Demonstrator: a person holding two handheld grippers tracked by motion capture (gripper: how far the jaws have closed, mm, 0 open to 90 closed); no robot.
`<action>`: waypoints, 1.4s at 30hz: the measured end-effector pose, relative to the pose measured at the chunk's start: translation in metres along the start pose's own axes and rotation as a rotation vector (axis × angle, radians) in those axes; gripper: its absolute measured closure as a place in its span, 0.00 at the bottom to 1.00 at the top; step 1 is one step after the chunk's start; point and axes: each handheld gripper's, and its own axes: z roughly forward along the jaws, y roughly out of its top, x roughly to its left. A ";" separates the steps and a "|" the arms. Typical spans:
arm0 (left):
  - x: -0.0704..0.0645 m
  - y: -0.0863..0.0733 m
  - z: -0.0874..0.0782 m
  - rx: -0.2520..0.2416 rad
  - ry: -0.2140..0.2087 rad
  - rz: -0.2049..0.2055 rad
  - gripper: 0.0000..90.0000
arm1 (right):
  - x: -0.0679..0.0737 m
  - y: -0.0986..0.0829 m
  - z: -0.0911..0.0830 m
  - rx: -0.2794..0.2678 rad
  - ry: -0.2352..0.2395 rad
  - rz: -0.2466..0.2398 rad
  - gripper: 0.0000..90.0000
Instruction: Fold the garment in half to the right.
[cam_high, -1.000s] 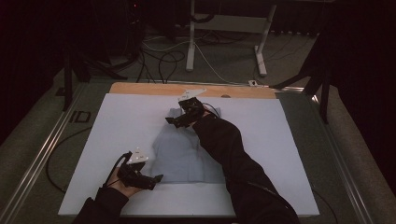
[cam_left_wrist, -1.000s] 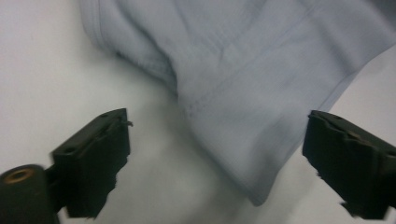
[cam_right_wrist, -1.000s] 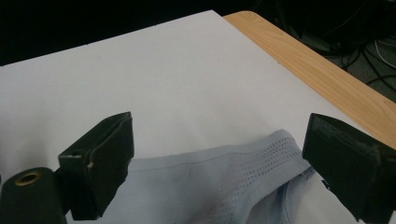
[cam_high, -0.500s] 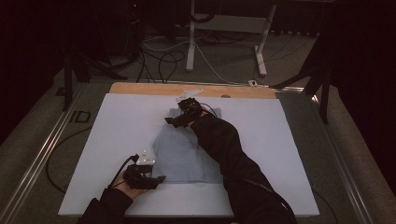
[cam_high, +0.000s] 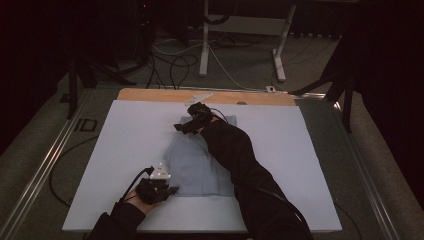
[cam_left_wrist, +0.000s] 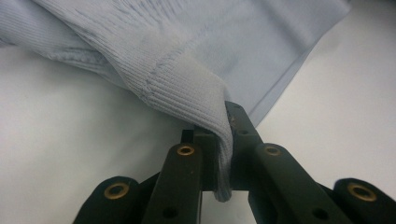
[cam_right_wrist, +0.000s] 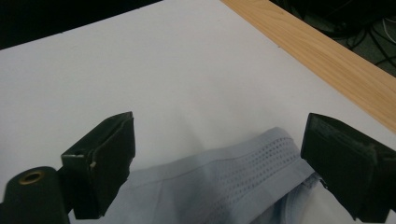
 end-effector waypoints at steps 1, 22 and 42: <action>0.000 0.000 0.000 0.000 0.000 0.000 0.96 | 0.000 0.000 0.000 0.000 0.000 0.000 0.11; -0.002 0.004 -0.007 -0.053 -0.031 -0.002 0.96 | -0.016 0.005 0.046 0.149 -0.157 0.156 0.25; -0.004 0.003 -0.005 -0.048 -0.044 0.005 0.96 | -0.011 0.004 0.075 0.313 -0.272 0.075 0.61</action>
